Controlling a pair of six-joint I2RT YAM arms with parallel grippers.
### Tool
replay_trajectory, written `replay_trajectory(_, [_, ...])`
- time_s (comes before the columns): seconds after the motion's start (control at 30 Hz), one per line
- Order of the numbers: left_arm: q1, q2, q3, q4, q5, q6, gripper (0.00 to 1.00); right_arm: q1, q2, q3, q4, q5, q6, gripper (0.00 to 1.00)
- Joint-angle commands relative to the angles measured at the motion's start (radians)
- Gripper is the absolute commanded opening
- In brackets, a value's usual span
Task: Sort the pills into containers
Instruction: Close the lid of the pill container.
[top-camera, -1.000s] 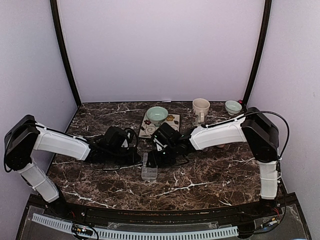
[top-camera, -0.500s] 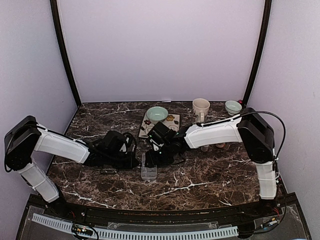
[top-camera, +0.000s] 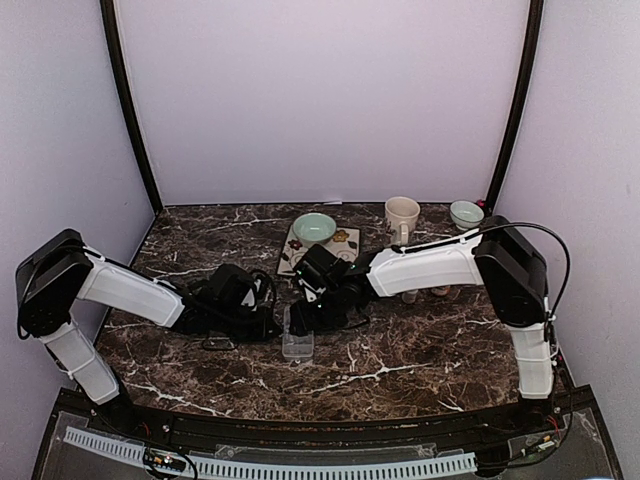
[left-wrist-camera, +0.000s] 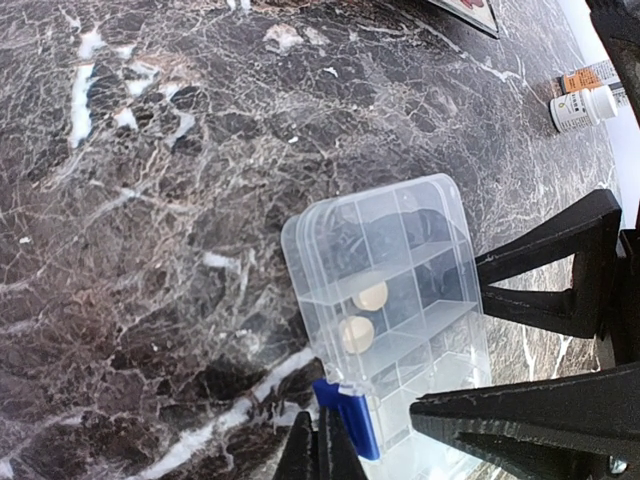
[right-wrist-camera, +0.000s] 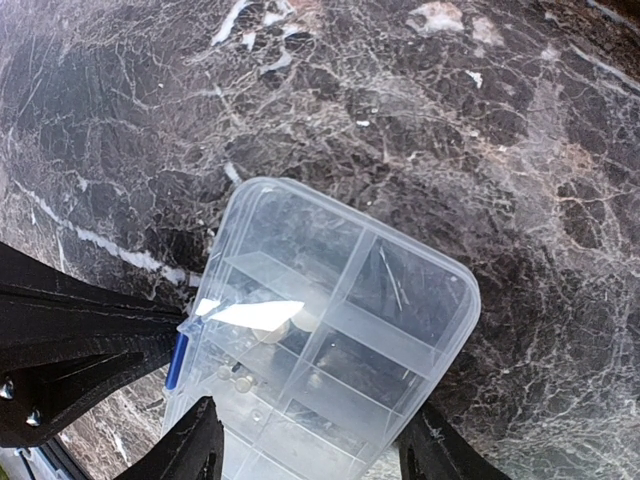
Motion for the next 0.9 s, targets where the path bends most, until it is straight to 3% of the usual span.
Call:
replay_trajectory(0.0, [0.001, -0.006, -0.006, 0.007, 0.021, -0.007, 0.00, 0.006, 0.087, -0.023, -0.119, 0.030, -0.017, 0.60])
replay_trajectory(0.87, [-0.003, 0.104, 0.121, 0.009, 0.144, 0.030, 0.00, 0.028, 0.163, 0.082, -0.209, -0.033, -0.072, 0.59])
